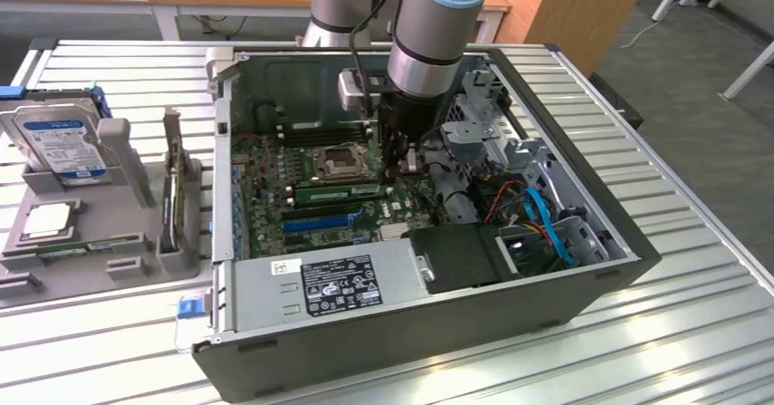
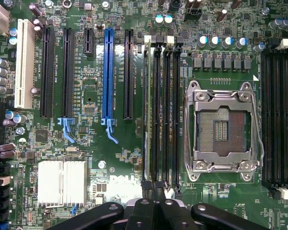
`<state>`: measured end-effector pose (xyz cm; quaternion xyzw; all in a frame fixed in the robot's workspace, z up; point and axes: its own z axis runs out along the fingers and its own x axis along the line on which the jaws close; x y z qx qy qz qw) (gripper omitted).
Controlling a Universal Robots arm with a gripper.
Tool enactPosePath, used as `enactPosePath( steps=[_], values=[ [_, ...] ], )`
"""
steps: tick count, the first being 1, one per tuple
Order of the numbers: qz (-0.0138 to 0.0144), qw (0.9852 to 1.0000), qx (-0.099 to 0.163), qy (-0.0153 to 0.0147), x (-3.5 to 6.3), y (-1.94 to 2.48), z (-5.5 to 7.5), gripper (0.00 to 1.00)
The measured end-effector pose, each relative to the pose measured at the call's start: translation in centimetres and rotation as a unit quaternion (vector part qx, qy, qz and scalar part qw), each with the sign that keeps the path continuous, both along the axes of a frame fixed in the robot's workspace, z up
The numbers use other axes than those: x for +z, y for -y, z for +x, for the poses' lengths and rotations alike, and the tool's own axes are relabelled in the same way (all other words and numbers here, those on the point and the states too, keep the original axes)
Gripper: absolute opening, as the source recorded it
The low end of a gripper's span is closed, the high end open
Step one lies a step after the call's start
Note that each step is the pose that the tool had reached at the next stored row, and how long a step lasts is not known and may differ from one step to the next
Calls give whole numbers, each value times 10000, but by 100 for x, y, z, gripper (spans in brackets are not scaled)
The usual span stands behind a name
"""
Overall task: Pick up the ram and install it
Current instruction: 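Press down the ram until it locks into place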
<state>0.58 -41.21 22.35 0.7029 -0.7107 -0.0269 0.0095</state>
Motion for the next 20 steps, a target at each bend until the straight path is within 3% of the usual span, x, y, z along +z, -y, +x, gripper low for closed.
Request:
enactPosePath(
  steps=[10,20],
  values=[
    [2,10000,0,-1,4,-1,0,10],
    [-3,10000,0,-7,130,0,0,10]
  ],
)
